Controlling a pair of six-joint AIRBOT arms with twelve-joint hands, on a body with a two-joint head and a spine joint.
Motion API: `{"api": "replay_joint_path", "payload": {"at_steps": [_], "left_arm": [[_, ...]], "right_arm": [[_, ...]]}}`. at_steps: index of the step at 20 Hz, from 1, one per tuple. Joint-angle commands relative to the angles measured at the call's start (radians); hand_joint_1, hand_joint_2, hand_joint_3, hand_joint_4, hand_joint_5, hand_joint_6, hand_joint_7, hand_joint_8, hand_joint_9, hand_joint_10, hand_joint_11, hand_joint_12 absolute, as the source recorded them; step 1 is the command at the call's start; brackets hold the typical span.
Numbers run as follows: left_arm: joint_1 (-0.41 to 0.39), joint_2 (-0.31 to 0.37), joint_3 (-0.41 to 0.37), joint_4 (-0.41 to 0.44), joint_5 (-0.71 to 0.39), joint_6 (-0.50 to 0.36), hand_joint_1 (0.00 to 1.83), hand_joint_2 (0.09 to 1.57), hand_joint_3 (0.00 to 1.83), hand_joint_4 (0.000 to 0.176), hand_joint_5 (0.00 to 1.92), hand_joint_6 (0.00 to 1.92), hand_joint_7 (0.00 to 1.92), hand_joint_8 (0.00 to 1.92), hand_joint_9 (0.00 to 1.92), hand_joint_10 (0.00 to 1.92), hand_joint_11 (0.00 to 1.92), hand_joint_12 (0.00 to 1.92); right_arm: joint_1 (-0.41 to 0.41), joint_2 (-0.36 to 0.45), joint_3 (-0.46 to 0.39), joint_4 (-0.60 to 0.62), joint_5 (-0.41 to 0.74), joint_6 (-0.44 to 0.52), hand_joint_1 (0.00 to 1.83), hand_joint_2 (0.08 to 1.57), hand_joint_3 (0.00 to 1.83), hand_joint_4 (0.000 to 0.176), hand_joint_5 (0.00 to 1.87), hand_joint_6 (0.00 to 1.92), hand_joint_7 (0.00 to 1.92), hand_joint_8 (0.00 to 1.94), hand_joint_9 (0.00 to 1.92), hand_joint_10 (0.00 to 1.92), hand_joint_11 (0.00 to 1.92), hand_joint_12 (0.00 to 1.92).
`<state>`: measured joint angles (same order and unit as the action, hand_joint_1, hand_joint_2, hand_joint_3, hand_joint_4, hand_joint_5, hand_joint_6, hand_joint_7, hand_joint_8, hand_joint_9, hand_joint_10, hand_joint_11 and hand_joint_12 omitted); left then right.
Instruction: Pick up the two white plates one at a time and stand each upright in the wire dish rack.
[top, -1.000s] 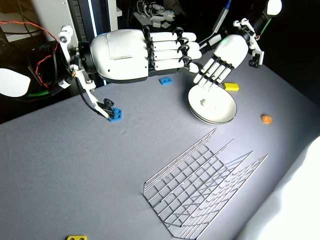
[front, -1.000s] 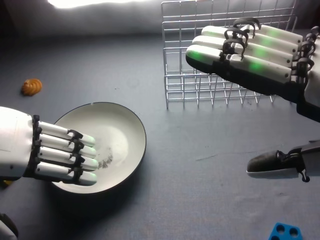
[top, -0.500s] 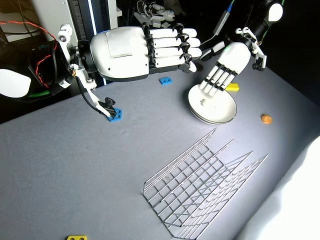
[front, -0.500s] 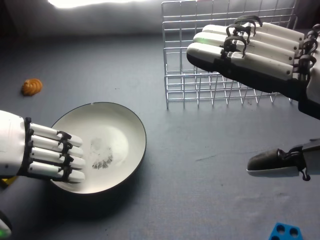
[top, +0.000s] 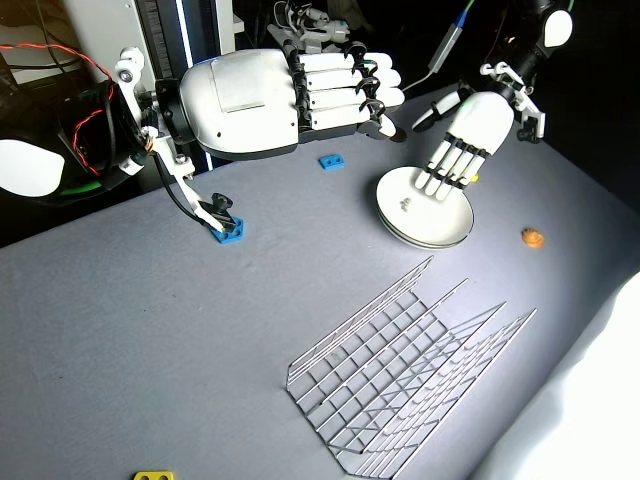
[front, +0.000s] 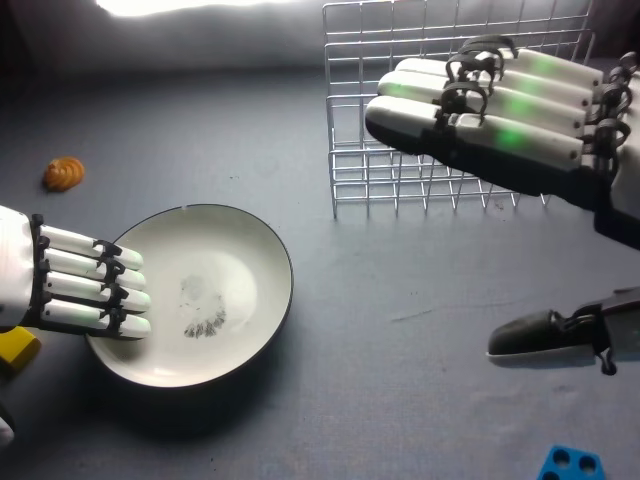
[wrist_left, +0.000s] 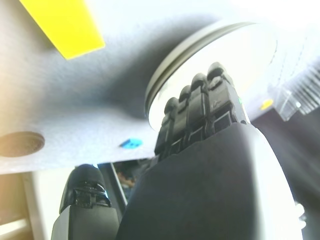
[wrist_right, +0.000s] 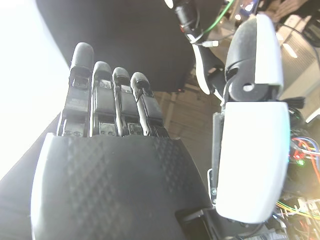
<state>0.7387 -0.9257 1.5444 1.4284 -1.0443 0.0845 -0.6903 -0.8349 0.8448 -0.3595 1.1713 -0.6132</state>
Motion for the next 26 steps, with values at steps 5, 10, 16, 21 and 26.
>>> {"api": "replay_joint_path", "payload": {"at_steps": [5, 10, 16, 21, 26], "left_arm": [[0.016, -0.011, 0.007, -0.056, -0.051, -0.001, 0.0, 1.13, 0.02, 0.0, 0.0, 0.0, 0.0, 0.0, 0.0, 0.0, 0.0, 0.0], [0.04, -0.023, 0.012, -0.053, -0.037, -0.001, 0.0, 1.15, 0.02, 0.0, 0.0, 0.0, 0.0, 0.0, 0.0, 0.0, 0.0, 0.0], [0.044, -0.039, 0.009, -0.037, -0.029, -0.001, 0.0, 1.15, 0.02, 0.0, 0.0, 0.0, 0.0, 0.0, 0.0, 0.0, 0.0, 0.0], [0.038, -0.066, 0.002, -0.037, -0.014, -0.004, 0.0, 1.16, 0.01, 0.0, 0.0, 0.0, 0.0, 0.0, 0.0, 0.0, 0.0, 0.0], [0.007, -0.09, -0.009, -0.037, -0.01, -0.027, 0.0, 1.15, 0.01, 0.0, 0.0, 0.0, 0.0, 0.0, 0.0, 0.0, 0.0, 0.0]], "right_arm": [[0.021, -0.031, 0.021, 0.023, 0.083, -0.022, 0.92, 0.91, 0.0, 0.0, 0.02, 0.0, 0.02, 0.0, 0.08, 0.0, 0.0, 0.73], [0.021, -0.05, 0.033, 0.023, 0.083, -0.034, 1.02, 0.91, 0.0, 0.0, 0.0, 0.0, 0.0, 0.0, 0.05, 0.0, 0.0, 0.65], [0.021, -0.063, 0.042, 0.023, 0.082, -0.075, 1.07, 0.96, 0.01, 0.0, 0.01, 0.0, 0.0, 0.0, 0.05, 0.0, 0.0, 0.6], [0.023, -0.082, 0.056, 0.021, 0.056, -0.131, 1.04, 0.93, 0.0, 0.0, 0.01, 0.0, 0.0, 0.0, 0.06, 0.0, 0.0, 0.68], [0.025, -0.1, 0.057, 0.005, 0.012, -0.21, 1.05, 0.94, 0.0, 0.0, 0.02, 0.0, 0.0, 0.0, 0.06, 0.0, 0.0, 0.67]]}}
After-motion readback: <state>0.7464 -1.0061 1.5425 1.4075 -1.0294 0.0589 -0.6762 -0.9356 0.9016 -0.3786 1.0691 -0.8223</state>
